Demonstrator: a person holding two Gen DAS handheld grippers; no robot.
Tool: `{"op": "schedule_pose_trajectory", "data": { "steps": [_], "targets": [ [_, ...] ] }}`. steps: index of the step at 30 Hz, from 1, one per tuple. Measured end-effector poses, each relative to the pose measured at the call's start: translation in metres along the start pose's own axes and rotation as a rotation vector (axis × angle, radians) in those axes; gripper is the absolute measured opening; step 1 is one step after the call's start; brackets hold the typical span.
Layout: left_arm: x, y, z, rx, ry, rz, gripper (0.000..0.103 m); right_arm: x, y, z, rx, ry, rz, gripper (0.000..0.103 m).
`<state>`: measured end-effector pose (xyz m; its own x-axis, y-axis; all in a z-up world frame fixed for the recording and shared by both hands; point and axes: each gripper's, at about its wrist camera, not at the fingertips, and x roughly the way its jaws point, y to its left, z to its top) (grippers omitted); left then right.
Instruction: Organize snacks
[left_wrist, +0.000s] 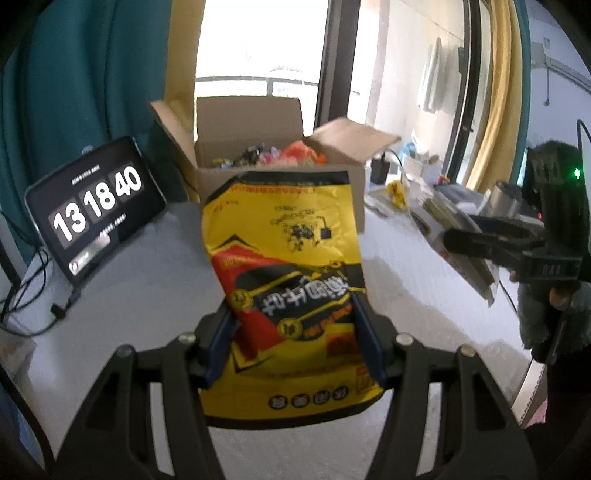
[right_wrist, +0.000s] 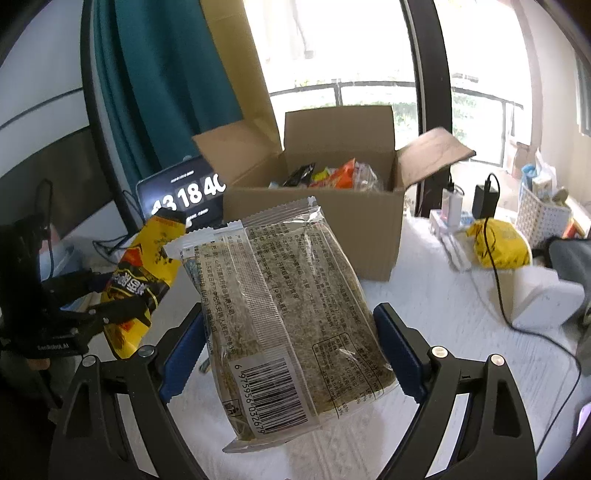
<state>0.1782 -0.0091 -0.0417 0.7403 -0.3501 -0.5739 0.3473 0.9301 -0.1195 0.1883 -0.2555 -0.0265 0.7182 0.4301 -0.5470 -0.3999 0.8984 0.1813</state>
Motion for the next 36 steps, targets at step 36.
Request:
{"op": "schedule_pose_trajectory", "data": {
  "steps": [36],
  "targets": [
    [0.055, 0.06, 0.169, 0.021, -0.248, 0.111, 0.061, 0.025, -0.06, 0.127, -0.023, -0.231, -0.091, 0.091]
  ]
}}
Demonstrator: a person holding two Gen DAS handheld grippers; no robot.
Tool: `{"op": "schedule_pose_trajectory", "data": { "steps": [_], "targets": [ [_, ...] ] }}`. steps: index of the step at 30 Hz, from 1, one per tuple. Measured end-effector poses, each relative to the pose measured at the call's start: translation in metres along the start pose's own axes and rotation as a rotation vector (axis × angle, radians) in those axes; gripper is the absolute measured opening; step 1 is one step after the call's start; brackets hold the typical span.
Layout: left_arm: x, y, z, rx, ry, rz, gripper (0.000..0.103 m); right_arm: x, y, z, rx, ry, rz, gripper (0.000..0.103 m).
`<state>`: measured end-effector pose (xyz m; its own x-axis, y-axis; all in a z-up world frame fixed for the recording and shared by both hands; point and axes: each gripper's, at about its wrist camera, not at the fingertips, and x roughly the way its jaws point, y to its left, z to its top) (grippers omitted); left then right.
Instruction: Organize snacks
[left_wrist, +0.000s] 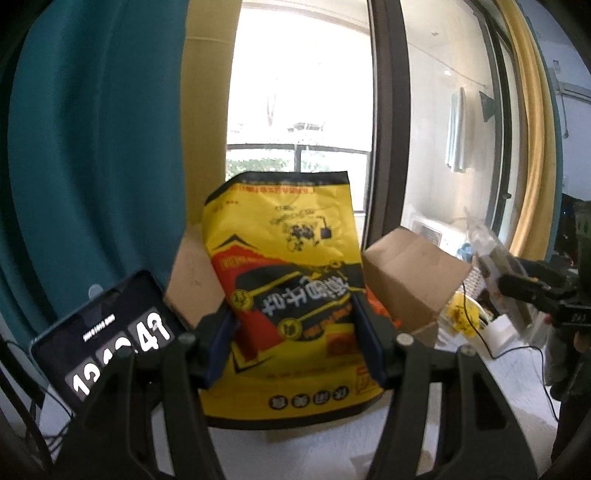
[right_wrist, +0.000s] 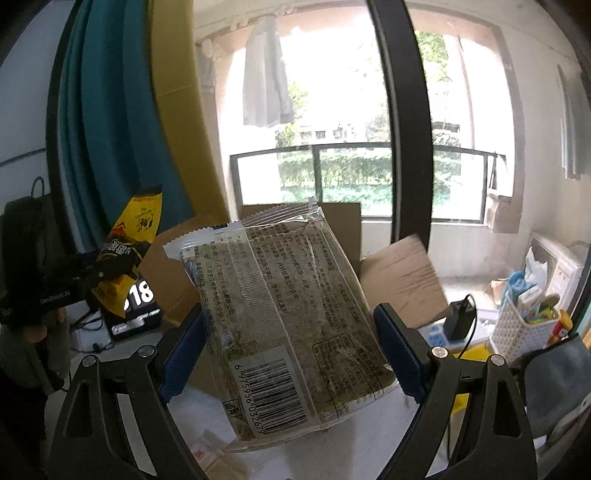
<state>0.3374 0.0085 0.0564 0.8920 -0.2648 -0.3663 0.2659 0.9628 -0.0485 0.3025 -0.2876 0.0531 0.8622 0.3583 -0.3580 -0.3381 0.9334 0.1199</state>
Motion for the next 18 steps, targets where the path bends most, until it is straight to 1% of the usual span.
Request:
{"op": "schedule_pose_trajectory", "data": {
  "steps": [4, 10, 12, 14, 17, 18],
  "targets": [
    [0.019, 0.002, 0.009, 0.008, 0.001, 0.003, 0.061, 0.0, -0.015, 0.008, 0.02, -0.027, -0.024, 0.091],
    [0.048, -0.005, 0.016, 0.0, 0.003, 0.002, 0.062, 0.005, -0.03, 0.012, 0.045, -0.036, -0.053, 0.091],
    [0.06, -0.009, 0.017, -0.001, 0.017, -0.006, 0.062, 0.007, -0.033, 0.013, 0.048, -0.036, -0.062, 0.091],
    [0.074, -0.009, 0.016, -0.01, 0.039, -0.004, 0.065, 0.008, -0.036, 0.014, 0.05, -0.036, -0.072, 0.091],
    [0.09, -0.01, 0.016, -0.018, 0.065, -0.003, 0.075, 0.012, -0.04, 0.016, 0.065, -0.035, -0.084, 0.091],
    [0.094, -0.011, 0.015, -0.013, 0.069, -0.001, 0.086, 0.013, -0.041, 0.017, 0.069, -0.036, -0.087, 0.091]
  ]
}}
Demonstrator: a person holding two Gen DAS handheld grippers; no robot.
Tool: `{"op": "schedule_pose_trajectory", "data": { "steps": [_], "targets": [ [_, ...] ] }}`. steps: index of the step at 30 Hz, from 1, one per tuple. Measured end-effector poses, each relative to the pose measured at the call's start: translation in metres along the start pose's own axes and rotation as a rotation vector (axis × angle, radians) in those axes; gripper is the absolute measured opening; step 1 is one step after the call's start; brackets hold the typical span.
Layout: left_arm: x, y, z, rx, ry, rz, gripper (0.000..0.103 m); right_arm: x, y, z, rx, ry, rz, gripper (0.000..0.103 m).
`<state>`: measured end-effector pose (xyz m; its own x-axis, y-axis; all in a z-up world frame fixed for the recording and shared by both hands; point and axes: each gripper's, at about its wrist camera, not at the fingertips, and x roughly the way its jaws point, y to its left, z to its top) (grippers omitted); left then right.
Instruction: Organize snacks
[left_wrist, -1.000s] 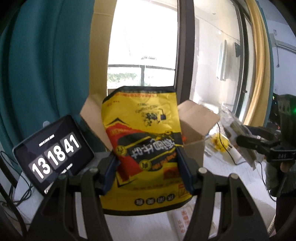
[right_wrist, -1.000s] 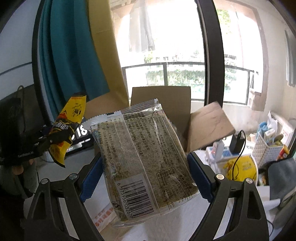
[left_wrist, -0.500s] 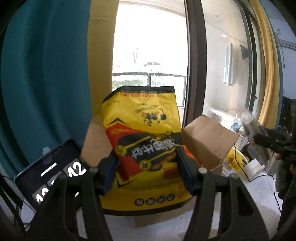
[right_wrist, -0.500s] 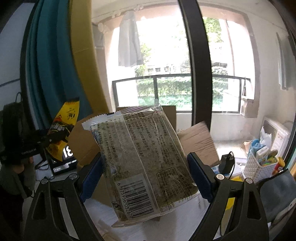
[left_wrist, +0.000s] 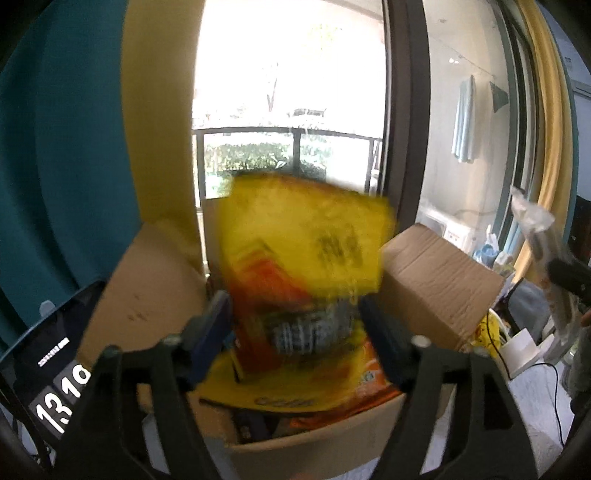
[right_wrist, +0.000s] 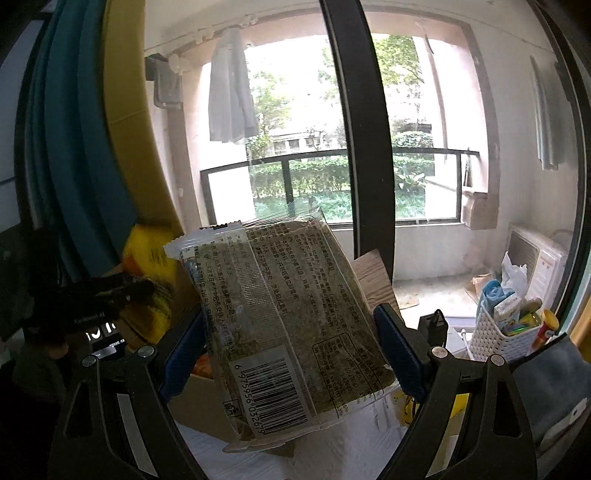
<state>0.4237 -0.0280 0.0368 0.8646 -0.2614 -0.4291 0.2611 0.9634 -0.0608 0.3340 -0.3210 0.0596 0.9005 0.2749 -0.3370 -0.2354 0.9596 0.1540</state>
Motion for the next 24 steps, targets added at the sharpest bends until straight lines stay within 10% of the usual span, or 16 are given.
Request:
{"op": "schedule_pose_trajectory", "data": {
  "steps": [24],
  "targets": [
    [-0.053, 0.062, 0.016, -0.117, -0.167, 0.129, 0.096, 0.132, 0.044, 0.032, 0.017, 0.088, -0.021, 0.091]
  ]
}}
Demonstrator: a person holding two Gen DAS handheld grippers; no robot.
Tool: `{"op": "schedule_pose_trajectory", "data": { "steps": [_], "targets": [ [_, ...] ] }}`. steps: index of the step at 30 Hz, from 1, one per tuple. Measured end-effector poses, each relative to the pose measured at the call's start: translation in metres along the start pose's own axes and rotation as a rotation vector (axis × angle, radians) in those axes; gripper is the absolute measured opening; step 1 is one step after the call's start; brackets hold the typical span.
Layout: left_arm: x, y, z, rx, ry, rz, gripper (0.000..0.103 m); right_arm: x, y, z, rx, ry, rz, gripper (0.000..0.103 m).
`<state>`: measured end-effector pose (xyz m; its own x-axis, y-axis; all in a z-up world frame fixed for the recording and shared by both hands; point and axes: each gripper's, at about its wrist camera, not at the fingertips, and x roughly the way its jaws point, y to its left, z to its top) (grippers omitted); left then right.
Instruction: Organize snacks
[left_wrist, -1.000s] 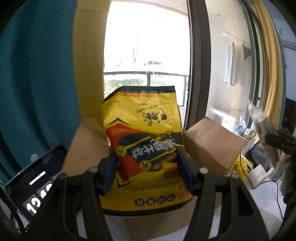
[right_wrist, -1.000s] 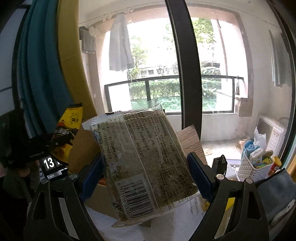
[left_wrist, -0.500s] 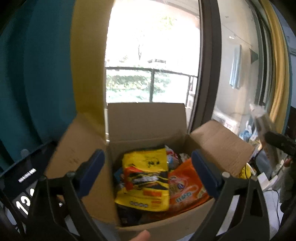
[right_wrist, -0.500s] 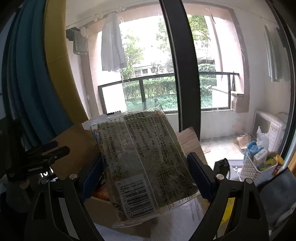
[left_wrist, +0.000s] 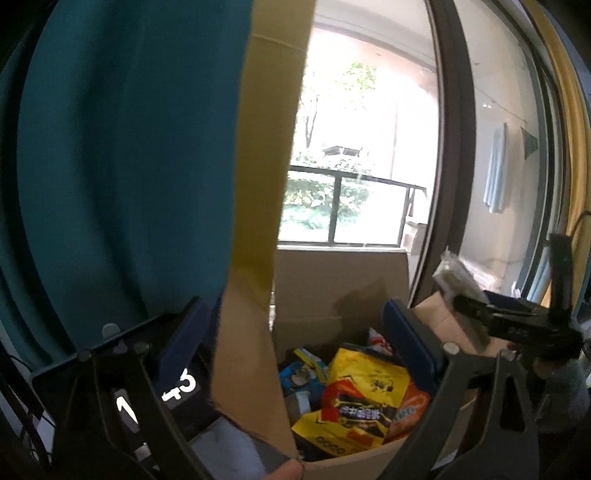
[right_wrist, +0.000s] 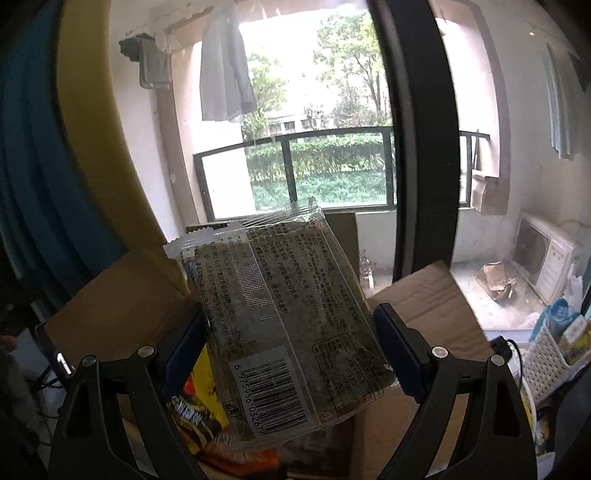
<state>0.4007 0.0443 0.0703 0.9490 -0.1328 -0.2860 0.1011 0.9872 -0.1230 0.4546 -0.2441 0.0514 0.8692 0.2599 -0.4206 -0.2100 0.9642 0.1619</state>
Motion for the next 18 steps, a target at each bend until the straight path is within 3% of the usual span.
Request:
{"op": "schedule_pose_trajectory", "data": {
  "steps": [7, 18],
  "targets": [
    [0.005, 0.01, 0.002, -0.027, -0.002, 0.019, 0.096, 0.037, -0.011, 0.002, 0.107, 0.087, -0.055, 0.093],
    [0.003, 0.012, 0.004, -0.045, 0.016, -0.019, 0.096, 0.012, -0.013, 0.0, 0.084, 0.062, -0.091, 0.093]
  ]
}}
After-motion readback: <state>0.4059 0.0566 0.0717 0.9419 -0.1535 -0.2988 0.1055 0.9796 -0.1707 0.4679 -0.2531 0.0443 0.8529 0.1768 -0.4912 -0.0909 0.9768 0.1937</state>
